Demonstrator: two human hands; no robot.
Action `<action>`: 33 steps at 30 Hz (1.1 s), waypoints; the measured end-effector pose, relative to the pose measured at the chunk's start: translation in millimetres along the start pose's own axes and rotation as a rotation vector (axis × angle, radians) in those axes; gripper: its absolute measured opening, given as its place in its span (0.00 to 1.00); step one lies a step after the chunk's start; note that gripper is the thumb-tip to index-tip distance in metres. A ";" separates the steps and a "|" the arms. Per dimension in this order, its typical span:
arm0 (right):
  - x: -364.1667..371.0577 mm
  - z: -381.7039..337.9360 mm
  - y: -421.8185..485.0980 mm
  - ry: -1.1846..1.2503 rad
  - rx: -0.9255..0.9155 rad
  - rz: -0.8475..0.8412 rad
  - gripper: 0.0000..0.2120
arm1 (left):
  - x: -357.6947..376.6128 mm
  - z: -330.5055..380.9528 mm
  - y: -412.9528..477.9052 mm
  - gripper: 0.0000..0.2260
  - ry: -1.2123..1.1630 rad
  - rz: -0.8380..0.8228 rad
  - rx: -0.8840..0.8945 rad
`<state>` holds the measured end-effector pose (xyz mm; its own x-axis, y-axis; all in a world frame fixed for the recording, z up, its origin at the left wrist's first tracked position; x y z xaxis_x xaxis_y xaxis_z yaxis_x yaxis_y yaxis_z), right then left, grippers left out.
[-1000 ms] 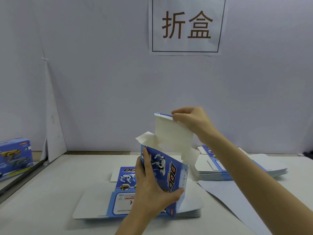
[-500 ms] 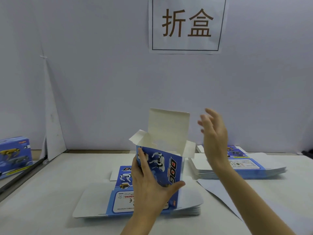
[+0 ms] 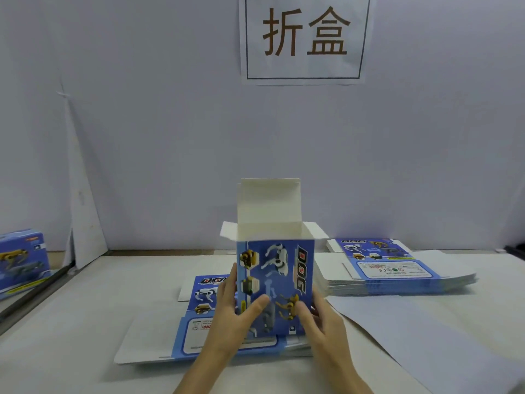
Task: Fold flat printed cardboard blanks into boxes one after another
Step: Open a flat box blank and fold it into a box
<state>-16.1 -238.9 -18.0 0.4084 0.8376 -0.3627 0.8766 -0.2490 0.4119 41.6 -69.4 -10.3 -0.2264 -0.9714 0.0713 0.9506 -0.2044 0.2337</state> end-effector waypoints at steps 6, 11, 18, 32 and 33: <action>4.0 3.3 -4.2 -0.175 -0.048 0.036 0.28 | -1.1 -5.5 -3.5 0.24 0.042 0.101 0.034; 7.3 0.1 -6.6 -0.280 -0.085 0.012 0.28 | -7.3 -4.6 -4.8 0.14 0.047 0.147 0.073; 6.6 -0.3 -6.6 -0.292 -0.069 0.016 0.30 | -7.1 -6.0 -3.2 0.13 0.055 0.152 0.075; 6.3 3.9 -4.0 -0.285 0.060 -0.094 0.30 | -5.8 -8.1 -7.3 0.23 0.087 0.044 0.081; 7.1 0.5 -5.6 -0.313 0.032 -0.116 0.29 | -7.4 -8.0 -7.5 0.20 0.036 0.064 0.061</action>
<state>-17.9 -231.9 -23.3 0.3596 0.6724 -0.6469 0.9273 -0.1803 0.3281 37.9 -61.7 -20.3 -0.1563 -0.9862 0.0537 0.9479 -0.1345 0.2887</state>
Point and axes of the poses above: each hand's wrist, its own y-axis towards the middle knuckle, its own x-axis out of the palm, z = x × y, the point moved 6 cm from there along y, towards the middle knuckle, and after that the axes turned 9 degrees about -y, right-handed, at the moved point
